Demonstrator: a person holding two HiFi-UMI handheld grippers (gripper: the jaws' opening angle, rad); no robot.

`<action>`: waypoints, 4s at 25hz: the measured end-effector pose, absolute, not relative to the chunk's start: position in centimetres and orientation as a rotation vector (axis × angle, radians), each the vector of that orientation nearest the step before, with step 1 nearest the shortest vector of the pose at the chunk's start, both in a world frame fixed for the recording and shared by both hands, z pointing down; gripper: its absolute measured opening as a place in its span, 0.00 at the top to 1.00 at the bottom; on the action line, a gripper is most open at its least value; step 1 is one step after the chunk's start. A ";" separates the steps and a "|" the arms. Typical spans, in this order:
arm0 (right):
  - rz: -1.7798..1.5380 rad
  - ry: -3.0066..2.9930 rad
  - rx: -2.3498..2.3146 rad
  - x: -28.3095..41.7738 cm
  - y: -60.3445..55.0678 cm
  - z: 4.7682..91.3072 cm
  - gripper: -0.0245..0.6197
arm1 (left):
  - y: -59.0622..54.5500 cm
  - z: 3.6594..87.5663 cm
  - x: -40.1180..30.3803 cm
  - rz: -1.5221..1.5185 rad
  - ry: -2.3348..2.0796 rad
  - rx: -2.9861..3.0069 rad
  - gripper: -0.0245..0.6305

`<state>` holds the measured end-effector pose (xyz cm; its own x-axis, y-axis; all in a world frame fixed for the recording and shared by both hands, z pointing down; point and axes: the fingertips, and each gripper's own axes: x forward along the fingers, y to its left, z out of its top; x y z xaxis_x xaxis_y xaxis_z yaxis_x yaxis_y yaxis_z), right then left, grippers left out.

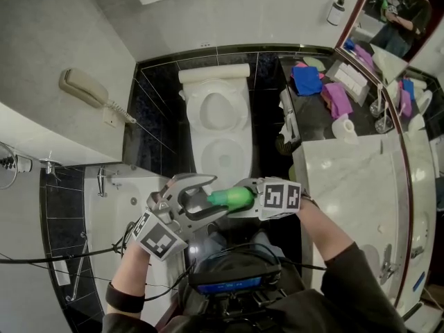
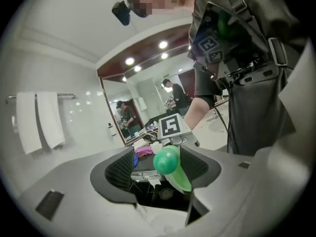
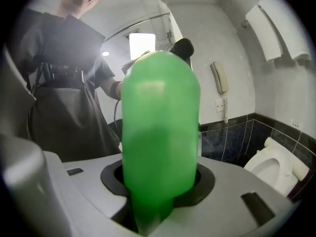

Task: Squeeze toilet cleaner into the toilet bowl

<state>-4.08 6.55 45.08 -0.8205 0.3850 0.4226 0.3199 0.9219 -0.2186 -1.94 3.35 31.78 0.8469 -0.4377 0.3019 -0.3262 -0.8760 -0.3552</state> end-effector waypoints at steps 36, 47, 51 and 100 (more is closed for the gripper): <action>-0.783 -2.390 0.118 -2.5 -0.9 47.2 0.66 | 3.6 37.2 -3.0 -0.254 0.912 -3.676 0.73; -0.012 -2.657 -0.282 -3.6 4.3 45.5 0.67 | 4.8 32.7 -1.1 -0.505 0.602 -3.005 0.52; 0.157 -2.646 -0.473 -4.0 6.8 44.8 0.67 | 4.7 32.0 -1.5 -0.545 0.529 -2.823 0.52; -0.539 -2.519 0.012 -2.9 1.5 47.3 0.67 | 4.0 36.1 -2.7 -0.272 0.831 -3.569 0.73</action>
